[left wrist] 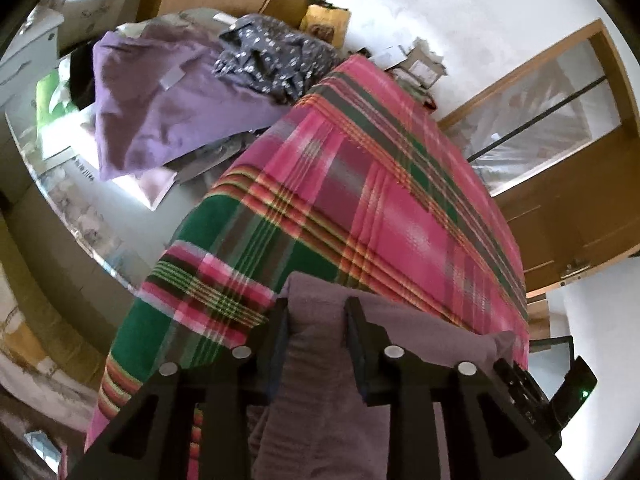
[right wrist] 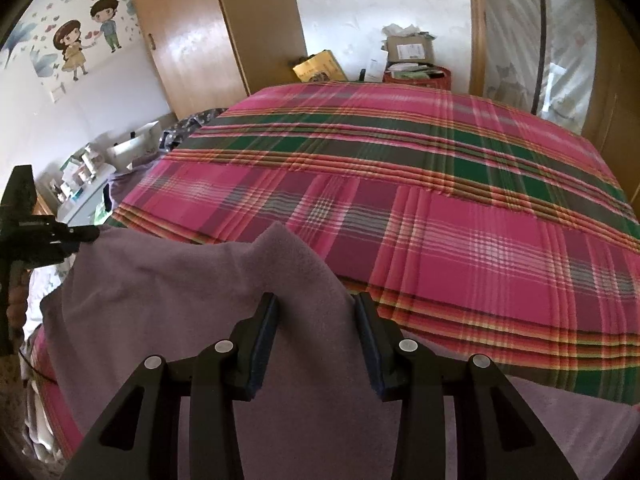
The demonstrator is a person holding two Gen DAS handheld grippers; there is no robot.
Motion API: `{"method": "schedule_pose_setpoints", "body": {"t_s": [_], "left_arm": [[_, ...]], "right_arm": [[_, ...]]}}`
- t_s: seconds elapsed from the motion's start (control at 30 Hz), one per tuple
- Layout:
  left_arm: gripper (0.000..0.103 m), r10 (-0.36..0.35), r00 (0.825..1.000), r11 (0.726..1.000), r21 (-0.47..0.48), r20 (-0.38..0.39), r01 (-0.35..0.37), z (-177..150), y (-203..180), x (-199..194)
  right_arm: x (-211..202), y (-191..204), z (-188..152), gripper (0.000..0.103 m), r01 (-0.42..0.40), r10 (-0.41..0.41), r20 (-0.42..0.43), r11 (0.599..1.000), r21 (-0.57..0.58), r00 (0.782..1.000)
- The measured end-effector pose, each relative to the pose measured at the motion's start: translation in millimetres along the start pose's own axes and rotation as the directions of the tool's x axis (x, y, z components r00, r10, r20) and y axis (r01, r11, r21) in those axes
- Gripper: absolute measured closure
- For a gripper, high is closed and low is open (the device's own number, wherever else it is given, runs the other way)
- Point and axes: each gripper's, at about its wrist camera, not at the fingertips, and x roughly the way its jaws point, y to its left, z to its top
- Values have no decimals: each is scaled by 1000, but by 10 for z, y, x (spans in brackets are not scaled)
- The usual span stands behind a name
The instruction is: Fold clothes
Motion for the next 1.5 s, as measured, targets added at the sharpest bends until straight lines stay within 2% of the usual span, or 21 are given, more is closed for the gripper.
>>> {"method": "schedule_pose_setpoints", "body": {"t_s": [0.1, 0.17, 0.23, 0.33, 0.4, 0.47, 0.53, 0.63, 0.7, 0.83, 0.97, 1.17, 1.27, 1.33, 1.4, 1.5], "left_arm": [[71, 55, 997, 998, 36, 55, -57, -37, -92, -147], [71, 104, 986, 990, 82, 129, -115, -79, -231, -300], [71, 77, 985, 989, 115, 157, -96, -109, -358, -396], [71, 37, 987, 984, 168, 159, -64, -166, -550, -433], [71, 29, 989, 972, 228, 144, -62, -226, -700, -369], [71, 29, 996, 963, 265, 83, -50, -282, -812, -202], [71, 31, 999, 960, 277, 21, -36, -323, -847, -40], [71, 65, 997, 959, 278, -41, -51, -375, -845, 154], [71, 83, 995, 960, 273, -55, -65, -393, -844, 209], [71, 92, 994, 961, 268, -58, -73, -403, -843, 247], [71, 97, 994, 959, 274, -60, -77, -410, -889, 261], [71, 88, 994, 940, 335, -66, -61, -443, -1088, 303], [71, 93, 993, 933, 355, -77, -60, -446, -1149, 359], [71, 94, 992, 928, 368, -82, -57, -449, -1181, 387], [71, 92, 992, 917, 396, -86, -51, -468, -1246, 406], [71, 73, 992, 898, 440, -101, -21, -480, -1393, 435]], "right_arm": [[-135, -76, 35, 62, -31, 30, 19, 1000, 1, 999], [-228, -133, 59, 62, -52, 52, 32, 999, 3, 998], [-307, -191, 96, 62, -52, 53, 32, 998, -19, 998], [-434, -293, 178, 62, -74, 75, 48, 997, -38, 996], [-475, -387, 235, 62, -139, 141, 70, 990, -28, 987], [-402, -468, 313, 62, -209, 209, 41, 978, -15, 977], [-264, -494, 356, 62, -239, 239, -4, 971, -9, 971], [-40, -485, 345, 62, -344, 344, -82, 939, 23, 935], [51, -475, 309, 62, -399, 402, -100, 916, 44, 910], [117, -463, 289, 62, -462, 465, -117, 885, 59, 877], [106, -398, 322, 62, -495, 491, -137, 869, 11, 860], [244, -256, 350, 62, -469, 444, -219, 880, -78, 869], [235, -251, 354, 63, -468, 443, -210, 880, -84, 871], [203, -284, 347, 70, -472, 451, -196, 879, -73, 871], [173, -317, 337, 89, -460, 443, -184, 886, -57, 877], [84, -336, 315, 95, -447, 437, -153, 894, -35, 886]]}}
